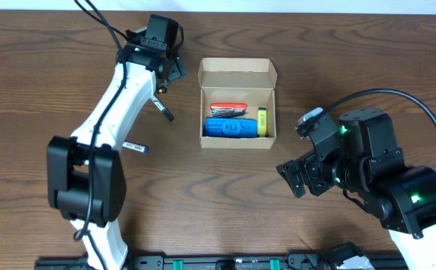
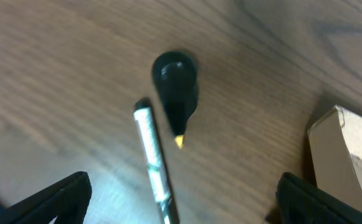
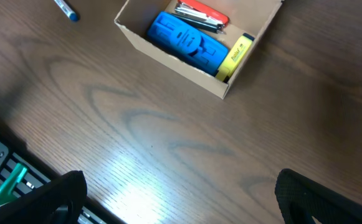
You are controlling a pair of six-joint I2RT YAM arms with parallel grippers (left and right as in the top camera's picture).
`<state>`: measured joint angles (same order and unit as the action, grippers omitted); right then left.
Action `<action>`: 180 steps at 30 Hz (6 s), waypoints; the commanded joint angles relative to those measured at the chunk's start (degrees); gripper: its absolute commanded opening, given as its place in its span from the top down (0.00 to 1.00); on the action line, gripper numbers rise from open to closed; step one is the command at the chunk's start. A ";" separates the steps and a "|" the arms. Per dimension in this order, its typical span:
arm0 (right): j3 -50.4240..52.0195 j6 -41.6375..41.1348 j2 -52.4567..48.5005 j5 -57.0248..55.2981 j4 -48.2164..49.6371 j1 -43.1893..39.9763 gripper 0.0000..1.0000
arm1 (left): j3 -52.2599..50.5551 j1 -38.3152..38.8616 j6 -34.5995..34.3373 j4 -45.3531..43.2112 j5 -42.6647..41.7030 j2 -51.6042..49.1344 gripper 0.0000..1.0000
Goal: Pack container
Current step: 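Release the pack and move left gripper back to the black tape dispenser, then grasp the black tape dispenser with the left gripper and lift, then carry the tape dispenser with left gripper and lower into box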
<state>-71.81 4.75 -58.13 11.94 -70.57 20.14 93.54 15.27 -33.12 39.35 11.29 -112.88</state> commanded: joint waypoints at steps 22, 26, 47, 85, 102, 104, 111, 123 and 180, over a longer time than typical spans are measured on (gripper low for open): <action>-0.17 -0.63 0.00 -0.15 0.07 -0.35 0.01 | 35.19 -8.66 9.73 17.90 -11.93 -26.58 0.04; -0.17 -0.66 0.00 -0.15 0.07 -0.35 0.01 | 35.19 -8.66 9.79 16.70 -11.78 -27.61 0.04; -0.17 -0.66 0.00 -0.15 0.07 -0.35 0.01 | 35.10 -8.98 8.66 14.60 -11.37 -32.68 0.02; -0.17 -0.66 0.00 -0.15 0.07 -0.35 0.01 | 35.10 -8.98 8.72 15.45 -10.64 -33.70 0.64; -0.17 -0.66 0.00 -0.15 0.07 -0.35 0.01 | 57.55 -5.18 18.08 38.91 -7.72 -29.62 0.80; -0.17 -0.66 0.00 -0.15 0.07 -0.35 0.01 | 58.14 -3.43 19.65 40.85 -7.74 -27.91 0.84; -0.17 -0.66 0.00 -0.15 0.07 -0.35 0.01 | 58.10 4.61 23.93 44.89 -9.46 -20.04 0.91; -0.17 -0.66 0.00 -0.15 0.07 -0.35 0.01 | 20.20 10.08 27.91 28.59 -11.65 7.76 0.91; -0.17 -0.66 0.00 -0.15 0.07 -0.35 0.01 | 4.39 15.19 94.01 6.82 -24.35 -10.58 0.92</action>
<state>-71.81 4.75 -58.11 11.92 -70.57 20.14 97.84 30.50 60.05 46.06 -14.59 -123.24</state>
